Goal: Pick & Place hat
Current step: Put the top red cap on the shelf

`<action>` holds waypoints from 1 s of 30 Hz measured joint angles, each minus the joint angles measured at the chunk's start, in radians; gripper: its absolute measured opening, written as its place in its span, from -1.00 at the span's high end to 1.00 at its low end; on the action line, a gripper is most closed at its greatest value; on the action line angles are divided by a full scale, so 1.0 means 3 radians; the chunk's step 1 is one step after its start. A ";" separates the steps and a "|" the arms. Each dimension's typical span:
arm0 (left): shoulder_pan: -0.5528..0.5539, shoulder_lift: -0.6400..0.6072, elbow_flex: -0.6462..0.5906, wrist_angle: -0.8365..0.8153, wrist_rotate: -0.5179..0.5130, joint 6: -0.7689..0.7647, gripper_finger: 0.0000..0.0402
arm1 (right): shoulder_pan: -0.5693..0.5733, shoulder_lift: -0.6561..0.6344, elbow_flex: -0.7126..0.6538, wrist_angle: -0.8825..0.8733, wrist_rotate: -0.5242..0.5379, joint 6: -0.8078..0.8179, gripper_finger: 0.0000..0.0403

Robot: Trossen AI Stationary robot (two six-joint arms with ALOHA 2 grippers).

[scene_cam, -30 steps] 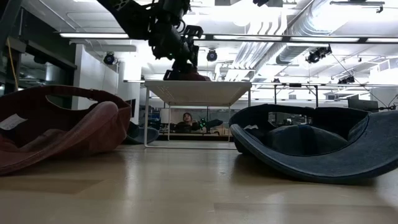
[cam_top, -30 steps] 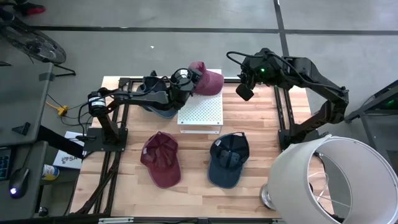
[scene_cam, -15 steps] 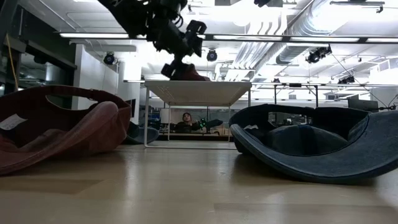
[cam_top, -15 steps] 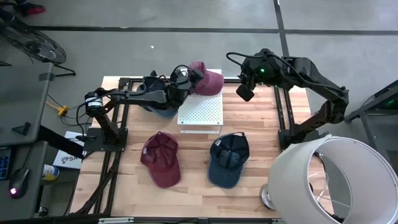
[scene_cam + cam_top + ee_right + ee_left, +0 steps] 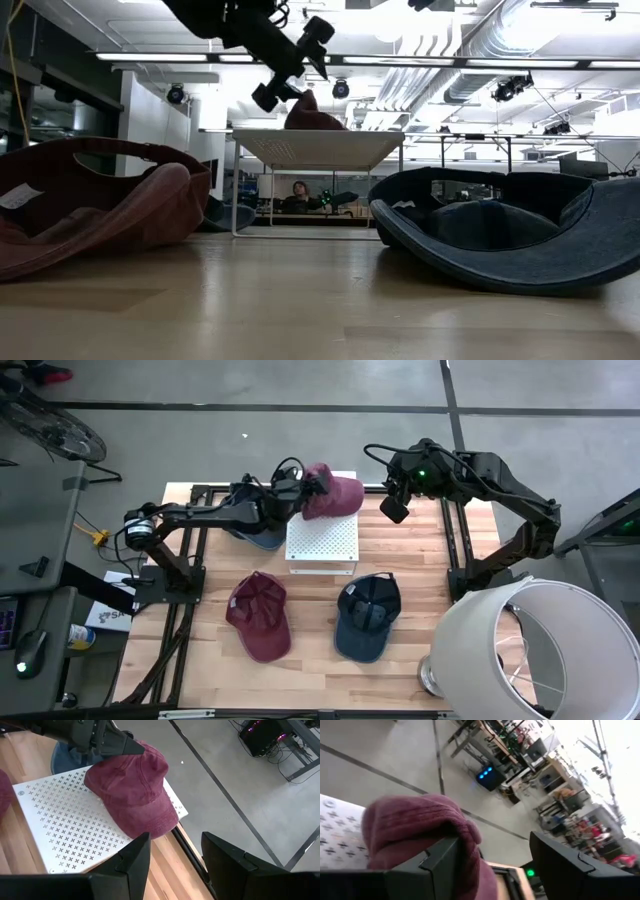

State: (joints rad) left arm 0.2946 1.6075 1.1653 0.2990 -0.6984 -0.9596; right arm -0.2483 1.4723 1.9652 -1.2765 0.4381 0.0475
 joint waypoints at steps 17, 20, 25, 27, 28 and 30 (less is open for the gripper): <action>0.0220 -0.0106 0.0002 -0.0496 0.0312 0.0293 -0.14 | 0.0000 0.0000 0.0000 -0.0013 -0.0026 0.0014 0.16; 0.0294 -0.0175 0.0000 -0.0559 0.0460 0.0318 -0.14 | 0.0000 0.0001 0.0000 -0.0017 -0.0026 0.0009 0.16; 0.0415 -0.0228 0.0000 -0.0597 0.0856 0.0329 -0.14 | -0.0001 0.0000 0.0000 0.0009 -0.0019 -0.0003 0.16; 0.0448 -0.0228 0.0000 -0.0607 0.1029 0.0328 -0.14 | 0.0001 0.0000 0.0000 0.0013 -0.0017 -0.0009 0.16; 0.0453 -0.0228 0.0000 -0.0612 0.1101 0.0322 -0.14 | 0.0000 0.0000 0.0000 0.0015 -0.0012 -0.0010 0.16; 0.0483 -0.0228 0.0000 -0.0644 0.1193 0.0304 -0.14 | 0.0000 0.0000 0.0000 0.0018 -0.0011 -0.0010 0.16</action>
State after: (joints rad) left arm 0.4397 1.5391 1.1652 0.1056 -0.3405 -0.8684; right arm -0.2484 1.4723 1.9652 -1.2710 0.4348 0.0444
